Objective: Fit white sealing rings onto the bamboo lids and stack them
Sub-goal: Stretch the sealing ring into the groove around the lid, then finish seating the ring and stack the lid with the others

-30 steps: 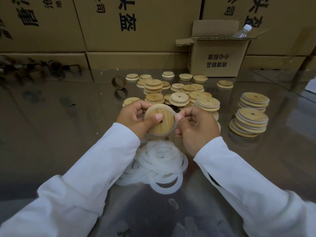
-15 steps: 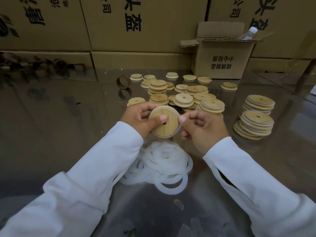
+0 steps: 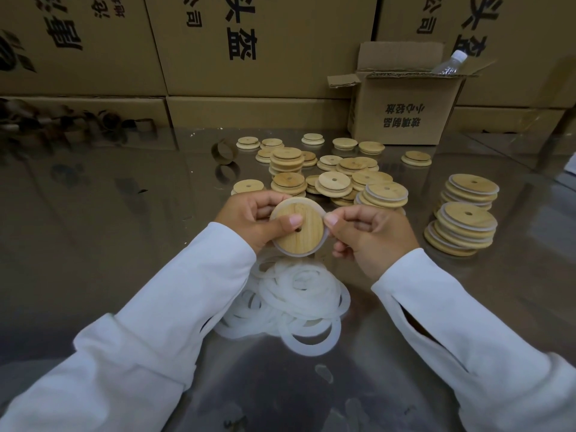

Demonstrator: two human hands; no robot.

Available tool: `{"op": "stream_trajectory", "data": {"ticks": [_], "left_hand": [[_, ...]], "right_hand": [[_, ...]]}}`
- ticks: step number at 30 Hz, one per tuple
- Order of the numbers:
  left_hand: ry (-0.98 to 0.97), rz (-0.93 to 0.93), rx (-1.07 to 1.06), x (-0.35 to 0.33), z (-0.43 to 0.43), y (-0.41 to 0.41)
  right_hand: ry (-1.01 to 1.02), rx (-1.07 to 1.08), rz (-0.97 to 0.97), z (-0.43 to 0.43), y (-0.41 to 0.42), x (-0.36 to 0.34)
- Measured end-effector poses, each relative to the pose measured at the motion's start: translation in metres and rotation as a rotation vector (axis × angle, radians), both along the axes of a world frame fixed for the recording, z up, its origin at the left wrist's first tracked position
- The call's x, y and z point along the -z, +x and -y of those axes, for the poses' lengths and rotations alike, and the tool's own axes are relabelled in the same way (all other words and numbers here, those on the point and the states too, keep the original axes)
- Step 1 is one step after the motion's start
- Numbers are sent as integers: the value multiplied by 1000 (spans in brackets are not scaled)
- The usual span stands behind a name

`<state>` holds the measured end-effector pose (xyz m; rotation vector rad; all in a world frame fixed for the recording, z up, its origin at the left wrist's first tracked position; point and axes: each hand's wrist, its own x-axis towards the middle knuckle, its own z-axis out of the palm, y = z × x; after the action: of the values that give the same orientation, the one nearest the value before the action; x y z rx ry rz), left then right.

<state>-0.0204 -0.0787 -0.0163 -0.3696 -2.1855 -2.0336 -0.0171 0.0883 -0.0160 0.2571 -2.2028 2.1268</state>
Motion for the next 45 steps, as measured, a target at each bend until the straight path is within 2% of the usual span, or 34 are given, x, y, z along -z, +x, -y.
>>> {"op": "stream_trajectory", "data": {"ticks": [5, 11, 16, 18, 25, 27, 31, 34, 40, 45], "left_hand": [[20, -38, -29, 1, -1, 1], [79, -32, -73, 2, -4, -1], [98, -5, -102, 5, -4, -2], [100, 4, -100, 5, -4, -2], [146, 84, 17, 5, -9, 1], [179, 113, 9, 6, -9, 0], [170, 104, -111, 5, -2, -4], [152, 86, -187, 7, 4, -7], [174, 106, -281, 8, 13, -11], [153, 118, -330, 10, 17, -15]], "right_hand": [[0, -1, -16, 1, 1, 0], [-109, -9, 14, 2, 0, -4], [53, 145, -147, 2, -1, 1], [77, 163, -155, 1, -3, 1], [169, -93, -135, 1, -3, 3], [166, -10, -143, -4, -8, 2], [80, 372, -60, -22, -22, -2], [153, 587, -76, -36, -28, -3], [474, 593, 57, -50, -34, 0], [681, 627, 80, -48, -31, 6]]}}
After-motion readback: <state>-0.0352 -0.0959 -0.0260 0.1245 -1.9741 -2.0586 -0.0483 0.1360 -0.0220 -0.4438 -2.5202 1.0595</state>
